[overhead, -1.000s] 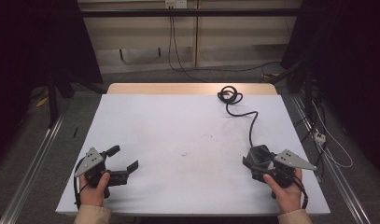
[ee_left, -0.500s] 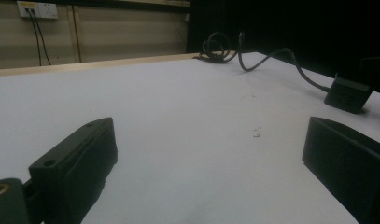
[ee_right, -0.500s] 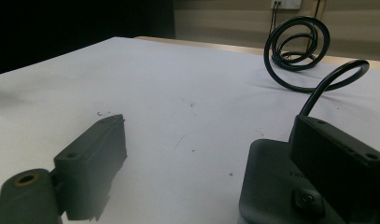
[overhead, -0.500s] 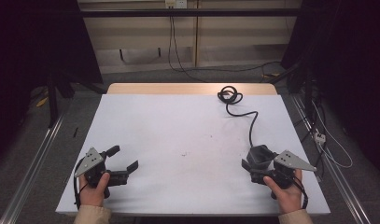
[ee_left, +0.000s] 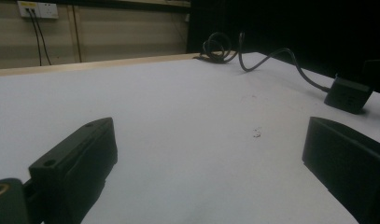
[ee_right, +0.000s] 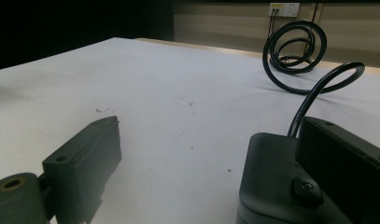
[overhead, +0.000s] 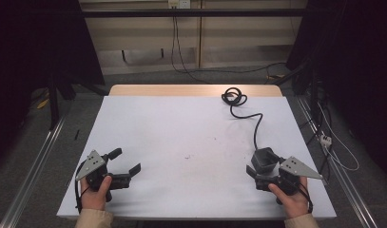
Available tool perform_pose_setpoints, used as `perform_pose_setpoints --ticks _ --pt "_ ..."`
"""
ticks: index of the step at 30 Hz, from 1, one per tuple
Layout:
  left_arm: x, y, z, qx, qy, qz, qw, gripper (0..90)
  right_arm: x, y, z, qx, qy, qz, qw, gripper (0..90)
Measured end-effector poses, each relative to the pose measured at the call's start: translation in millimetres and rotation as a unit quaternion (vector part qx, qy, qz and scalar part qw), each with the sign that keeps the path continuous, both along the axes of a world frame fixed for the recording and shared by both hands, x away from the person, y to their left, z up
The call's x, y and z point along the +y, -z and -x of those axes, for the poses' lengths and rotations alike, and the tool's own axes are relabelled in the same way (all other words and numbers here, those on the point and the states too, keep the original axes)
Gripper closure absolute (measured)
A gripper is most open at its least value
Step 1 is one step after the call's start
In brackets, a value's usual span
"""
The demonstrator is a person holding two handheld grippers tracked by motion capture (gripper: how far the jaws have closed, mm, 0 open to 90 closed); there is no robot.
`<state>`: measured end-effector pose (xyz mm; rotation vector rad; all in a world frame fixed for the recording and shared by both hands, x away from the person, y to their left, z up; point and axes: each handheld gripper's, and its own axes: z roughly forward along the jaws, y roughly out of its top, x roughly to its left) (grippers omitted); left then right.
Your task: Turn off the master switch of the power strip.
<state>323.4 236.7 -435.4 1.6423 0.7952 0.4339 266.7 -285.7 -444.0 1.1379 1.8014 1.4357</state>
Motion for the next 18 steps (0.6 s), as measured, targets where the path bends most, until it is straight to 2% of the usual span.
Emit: perform_pose_setpoints --ticks 18 --pt "0.0 0.0 -0.2 0.000 0.000 0.001 1.0000 2.8 -7.1 1.2 5.7 -0.005 0.003 0.007 1.0000 6.9"
